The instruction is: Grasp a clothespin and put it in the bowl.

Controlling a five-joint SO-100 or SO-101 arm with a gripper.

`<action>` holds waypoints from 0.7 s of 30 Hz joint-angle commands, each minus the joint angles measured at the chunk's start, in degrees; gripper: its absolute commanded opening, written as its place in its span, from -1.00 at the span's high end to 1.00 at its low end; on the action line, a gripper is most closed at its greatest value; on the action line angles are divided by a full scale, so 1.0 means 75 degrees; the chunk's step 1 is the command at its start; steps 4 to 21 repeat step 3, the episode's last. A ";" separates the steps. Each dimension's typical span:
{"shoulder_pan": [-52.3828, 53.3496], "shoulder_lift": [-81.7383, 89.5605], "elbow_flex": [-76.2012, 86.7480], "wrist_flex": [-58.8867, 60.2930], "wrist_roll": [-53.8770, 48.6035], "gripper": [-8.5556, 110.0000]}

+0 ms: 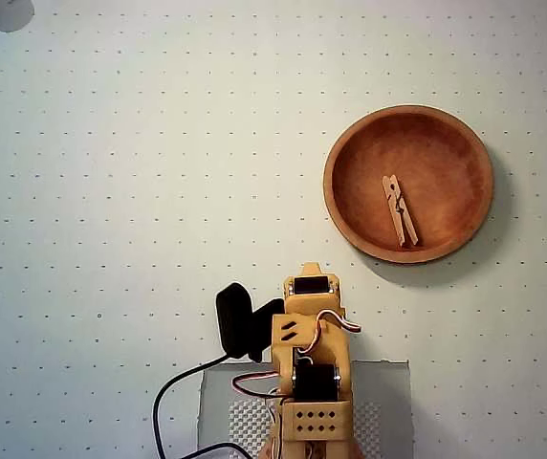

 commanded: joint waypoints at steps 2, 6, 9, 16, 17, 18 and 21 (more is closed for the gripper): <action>-0.0035 0.0059 -0.0164 0.0012 0.0082 0.91; -0.0035 0.0059 -0.0164 0.0012 0.0082 0.91; -0.0035 0.0059 -0.0164 0.0012 0.0082 0.91; -0.0035 0.0059 -0.0164 0.0012 0.0082 0.91; -0.0035 0.0059 -0.0164 0.0012 0.0082 0.91; -0.0035 0.0059 -0.0164 0.0012 0.0082 0.91; -0.0035 0.0059 -0.0164 0.0012 0.0082 0.91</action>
